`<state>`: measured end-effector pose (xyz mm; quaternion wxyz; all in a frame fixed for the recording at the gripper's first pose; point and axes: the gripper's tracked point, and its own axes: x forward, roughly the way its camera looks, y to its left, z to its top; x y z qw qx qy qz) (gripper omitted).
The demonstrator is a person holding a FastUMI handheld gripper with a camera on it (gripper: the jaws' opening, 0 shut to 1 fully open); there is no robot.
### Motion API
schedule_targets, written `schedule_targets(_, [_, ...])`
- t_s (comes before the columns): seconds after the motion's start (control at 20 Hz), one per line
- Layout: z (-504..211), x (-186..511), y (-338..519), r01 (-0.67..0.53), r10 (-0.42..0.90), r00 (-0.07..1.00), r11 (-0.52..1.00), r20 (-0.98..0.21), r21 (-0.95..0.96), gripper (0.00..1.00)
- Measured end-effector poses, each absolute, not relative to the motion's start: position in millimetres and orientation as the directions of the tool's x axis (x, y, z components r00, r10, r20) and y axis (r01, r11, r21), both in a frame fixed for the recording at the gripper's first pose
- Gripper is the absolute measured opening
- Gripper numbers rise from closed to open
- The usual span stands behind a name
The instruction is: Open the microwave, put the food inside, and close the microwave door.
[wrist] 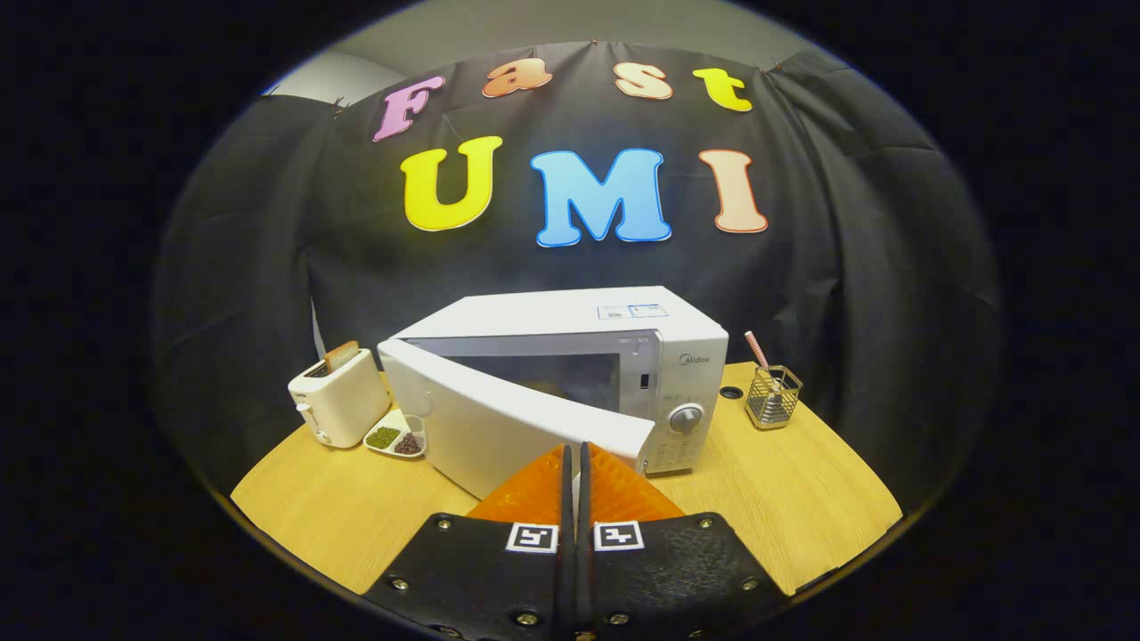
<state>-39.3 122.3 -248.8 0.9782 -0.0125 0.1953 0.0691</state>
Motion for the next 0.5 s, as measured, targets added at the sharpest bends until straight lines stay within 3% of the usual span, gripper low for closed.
schedule_targets(0.5, [-256,33,98,-0.086,0.071,0.927,0.996,-0.368,-0.025,0.01])
